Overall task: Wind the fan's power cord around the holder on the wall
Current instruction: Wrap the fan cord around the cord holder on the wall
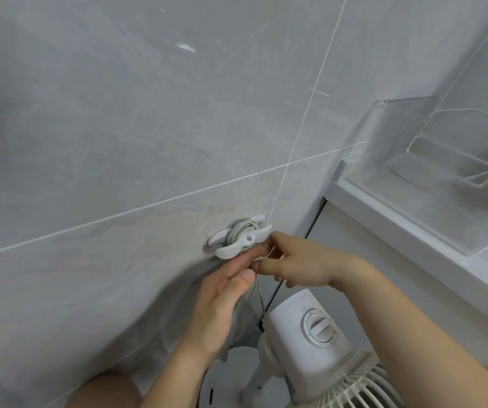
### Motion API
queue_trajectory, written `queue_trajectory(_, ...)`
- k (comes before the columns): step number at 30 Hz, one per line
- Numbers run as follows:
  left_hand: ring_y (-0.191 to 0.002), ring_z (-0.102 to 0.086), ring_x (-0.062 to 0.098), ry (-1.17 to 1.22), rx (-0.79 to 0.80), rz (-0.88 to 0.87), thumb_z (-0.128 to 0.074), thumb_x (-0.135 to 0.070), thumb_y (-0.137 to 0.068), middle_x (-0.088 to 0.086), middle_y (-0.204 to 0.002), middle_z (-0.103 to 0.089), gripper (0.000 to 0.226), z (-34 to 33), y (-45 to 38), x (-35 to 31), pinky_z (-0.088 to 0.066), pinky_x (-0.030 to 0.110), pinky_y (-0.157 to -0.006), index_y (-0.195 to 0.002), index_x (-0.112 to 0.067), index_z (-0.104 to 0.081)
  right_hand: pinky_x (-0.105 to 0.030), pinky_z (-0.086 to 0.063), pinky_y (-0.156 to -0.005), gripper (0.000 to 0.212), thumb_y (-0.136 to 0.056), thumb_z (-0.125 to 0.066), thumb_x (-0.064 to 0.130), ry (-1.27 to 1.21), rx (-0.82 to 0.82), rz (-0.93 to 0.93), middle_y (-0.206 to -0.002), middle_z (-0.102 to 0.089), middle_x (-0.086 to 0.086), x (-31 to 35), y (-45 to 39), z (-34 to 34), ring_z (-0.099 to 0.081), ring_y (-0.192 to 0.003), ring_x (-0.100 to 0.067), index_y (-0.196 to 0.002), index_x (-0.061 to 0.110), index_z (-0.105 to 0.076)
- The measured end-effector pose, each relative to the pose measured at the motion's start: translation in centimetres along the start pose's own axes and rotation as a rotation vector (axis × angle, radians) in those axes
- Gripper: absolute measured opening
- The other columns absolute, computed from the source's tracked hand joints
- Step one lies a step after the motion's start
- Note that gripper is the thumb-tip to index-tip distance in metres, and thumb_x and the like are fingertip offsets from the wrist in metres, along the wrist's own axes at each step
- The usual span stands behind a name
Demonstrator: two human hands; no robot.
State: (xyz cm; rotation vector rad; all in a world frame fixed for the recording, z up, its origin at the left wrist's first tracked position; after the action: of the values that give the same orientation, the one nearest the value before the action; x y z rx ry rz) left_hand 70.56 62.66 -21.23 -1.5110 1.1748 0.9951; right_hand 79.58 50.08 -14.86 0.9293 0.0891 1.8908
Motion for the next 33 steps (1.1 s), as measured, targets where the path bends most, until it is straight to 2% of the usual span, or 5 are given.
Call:
queue_trajectory(10,-0.135,-0.058,0.004,-0.007,0.009,0.009,-0.058,-0.045,-0.082,-0.011,-0.137,-0.070,0.061,-0.2,-0.1,0.2,-0.046,0.018,-0.106,-0.139,-0.023,-0.063,-0.019,-0.034,-0.052,0.044,-0.104,-0.060,0.031,0.003,-0.027,0.079,-0.049,-0.043,0.017,0.1,0.0,0.5,-0.037,-0.049,-0.003,-0.061,0.028,-0.062)
queue_trajectory(16,-0.120,-0.067,0.003,-0.202,-0.126,-0.020,-0.061,-0.032,-0.091,-0.017,-0.119,-0.077,0.033,0.3,0.1,-0.6,-0.051,0.027,-0.101,-0.121,-0.040,-0.073,-0.037,-0.049,-0.102,0.046,-0.103,-0.051,0.055,-0.020,0.014,-0.028,-0.090,-0.080,0.004,-0.3,0.4,0.5,-0.070,-0.096,-0.019,-0.082,0.018,-0.068)
queue_trajectory(20,-0.086,-0.077,0.006,-0.250,-0.216,-0.012,-0.061,-0.020,-0.096,-0.013,-0.097,-0.082,0.023,1.4,0.1,-1.0,-0.051,0.010,-0.071,-0.108,-0.029,-0.079,-0.032,-0.049,-0.084,0.059,-0.096,-0.054,0.068,-0.007,-0.040,-0.064,-0.061,-0.065,0.004,-1.2,0.5,1.3,-0.057,-0.064,-0.011,-0.062,0.019,-0.055)
queue_trajectory(26,-0.088,-0.074,0.011,-0.250,-0.291,-0.036,-0.047,-0.061,-0.091,-0.014,-0.101,-0.081,0.046,2.0,0.2,-1.4,-0.052,0.019,-0.073,-0.097,-0.030,-0.081,-0.027,-0.042,-0.074,0.045,-0.103,-0.057,0.050,-0.115,-0.053,-0.036,-0.061,-0.060,0.008,-1.6,0.5,1.9,-0.051,-0.062,-0.009,-0.069,0.021,-0.063)
queue_trajectory(33,-0.074,-0.074,0.014,-0.247,-0.404,-0.046,-0.038,-0.057,-0.101,-0.012,-0.090,-0.082,0.054,2.0,-0.2,-1.3,-0.049,0.019,-0.063,-0.086,-0.027,-0.080,-0.026,-0.042,-0.071,0.037,-0.102,-0.062,0.042,-0.284,-0.204,-0.055,-0.068,-0.056,0.008,-1.2,0.2,2.4,-0.049,-0.068,-0.012,-0.071,0.021,-0.066)
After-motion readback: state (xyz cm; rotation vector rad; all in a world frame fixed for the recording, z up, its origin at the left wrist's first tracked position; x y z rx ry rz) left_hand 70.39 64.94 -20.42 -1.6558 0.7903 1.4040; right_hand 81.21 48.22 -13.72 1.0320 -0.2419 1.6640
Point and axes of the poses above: each hand's wrist, its own y-axis away from the middle knuckle, its own z-axis out of the back of the hand, x = y × z, the point moved 4 cm from there along -y, towards the middle knuckle
